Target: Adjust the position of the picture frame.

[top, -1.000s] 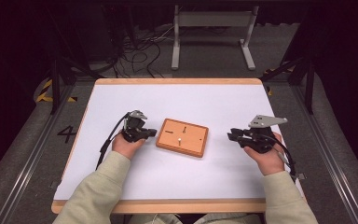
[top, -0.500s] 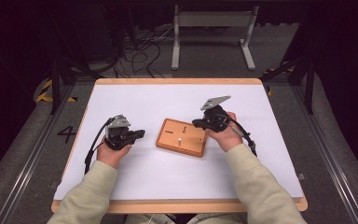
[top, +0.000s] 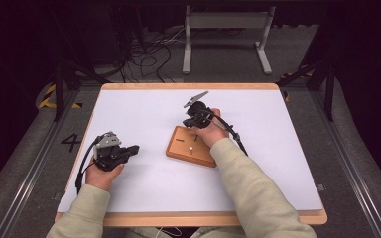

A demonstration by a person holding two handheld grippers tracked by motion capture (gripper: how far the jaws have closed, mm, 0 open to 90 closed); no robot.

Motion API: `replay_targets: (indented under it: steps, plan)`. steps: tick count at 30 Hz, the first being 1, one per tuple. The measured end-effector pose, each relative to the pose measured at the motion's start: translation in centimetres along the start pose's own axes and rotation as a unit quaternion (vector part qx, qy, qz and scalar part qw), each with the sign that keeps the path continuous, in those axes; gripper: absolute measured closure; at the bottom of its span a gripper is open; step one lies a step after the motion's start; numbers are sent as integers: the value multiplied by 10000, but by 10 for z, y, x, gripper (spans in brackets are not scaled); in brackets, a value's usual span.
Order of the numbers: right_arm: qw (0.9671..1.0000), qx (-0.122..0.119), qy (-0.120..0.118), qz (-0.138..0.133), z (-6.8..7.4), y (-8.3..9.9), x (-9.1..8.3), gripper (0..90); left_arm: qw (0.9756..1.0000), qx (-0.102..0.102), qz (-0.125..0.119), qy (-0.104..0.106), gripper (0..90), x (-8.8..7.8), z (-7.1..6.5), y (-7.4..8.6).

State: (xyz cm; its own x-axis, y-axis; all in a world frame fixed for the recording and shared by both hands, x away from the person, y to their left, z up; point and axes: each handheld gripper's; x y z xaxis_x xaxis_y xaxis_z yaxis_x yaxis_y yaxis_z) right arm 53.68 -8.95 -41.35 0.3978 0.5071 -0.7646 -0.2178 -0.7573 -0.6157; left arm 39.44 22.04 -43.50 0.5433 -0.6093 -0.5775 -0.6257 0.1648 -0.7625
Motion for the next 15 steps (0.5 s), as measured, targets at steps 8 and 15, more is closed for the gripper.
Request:
replay_targets:
  steps: [8, 15]
  plan:
    - [9988, 202, 62, 439, -8, -12, 28, 900, 9999, -62, 27, -113, 868, -8, 4, 8]
    - [9978, 106, -368, 539, -5, -11, 37, 900, 9999, -75, 43, -114, 869, -6, 3, 8]
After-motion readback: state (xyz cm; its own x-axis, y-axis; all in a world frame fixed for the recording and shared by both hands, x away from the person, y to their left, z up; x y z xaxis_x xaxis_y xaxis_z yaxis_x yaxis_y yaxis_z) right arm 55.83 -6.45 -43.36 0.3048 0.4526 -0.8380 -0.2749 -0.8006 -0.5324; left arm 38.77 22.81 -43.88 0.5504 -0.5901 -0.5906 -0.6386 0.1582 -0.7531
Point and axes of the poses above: each handheld gripper's, and its own axes: x roughly forward along the jaws, y roughly out of its underside, z roughly to its left, and after that the axes turned 15 degrees about -x, right-handed
